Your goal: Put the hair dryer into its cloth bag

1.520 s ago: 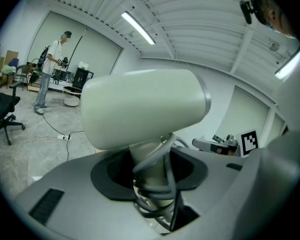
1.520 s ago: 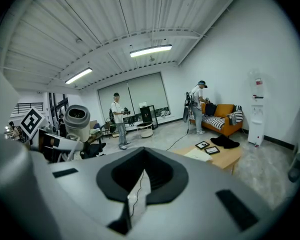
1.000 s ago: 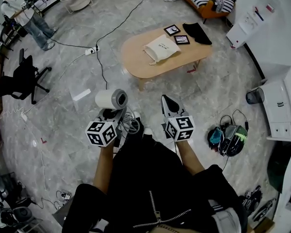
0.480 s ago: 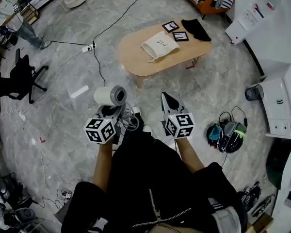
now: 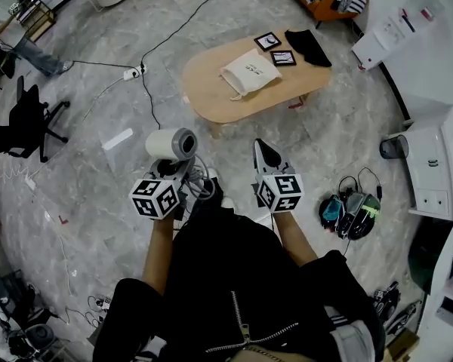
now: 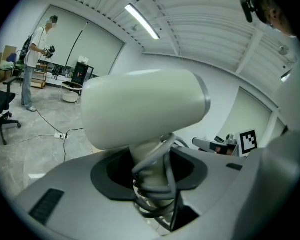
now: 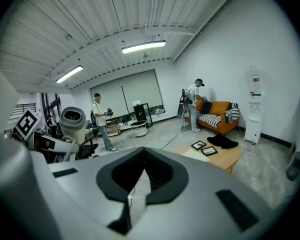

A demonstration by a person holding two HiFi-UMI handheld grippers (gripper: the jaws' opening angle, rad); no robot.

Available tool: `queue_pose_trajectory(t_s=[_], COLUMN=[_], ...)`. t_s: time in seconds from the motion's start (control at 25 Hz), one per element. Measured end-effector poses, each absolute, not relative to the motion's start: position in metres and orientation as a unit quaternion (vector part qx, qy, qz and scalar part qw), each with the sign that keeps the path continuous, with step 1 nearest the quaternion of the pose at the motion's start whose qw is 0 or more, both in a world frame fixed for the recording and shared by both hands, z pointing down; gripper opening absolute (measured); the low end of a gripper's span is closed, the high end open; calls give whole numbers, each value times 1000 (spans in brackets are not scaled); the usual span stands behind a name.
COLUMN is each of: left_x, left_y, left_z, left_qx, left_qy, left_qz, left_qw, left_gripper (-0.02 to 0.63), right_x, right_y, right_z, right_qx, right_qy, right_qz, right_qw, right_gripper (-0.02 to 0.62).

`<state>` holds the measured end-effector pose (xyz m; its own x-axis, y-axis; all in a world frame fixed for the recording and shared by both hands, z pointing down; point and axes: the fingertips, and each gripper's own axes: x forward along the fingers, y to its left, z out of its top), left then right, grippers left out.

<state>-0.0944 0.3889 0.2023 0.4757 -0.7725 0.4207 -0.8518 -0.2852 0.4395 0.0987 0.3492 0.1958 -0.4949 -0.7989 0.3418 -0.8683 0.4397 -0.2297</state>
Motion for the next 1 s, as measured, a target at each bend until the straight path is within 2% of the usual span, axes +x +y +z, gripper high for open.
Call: queue_pose_trajectory(t_s=[0.68,1.0], left_x=[-131,-136], left_y=[282,254], left_z=[205,212], left_qx=[830,837], left_qy=[-460,-443], left_qz=[83,80], left_qw=[304,311], left_gripper=[186,186], right_x=[53,55], right_y=[260,245], right_z=[183,188], right_qx=[535,556], right_qy=[-821,-804], right_qz=[175,178], right_qw=[98,107], right_gripper=[11,9])
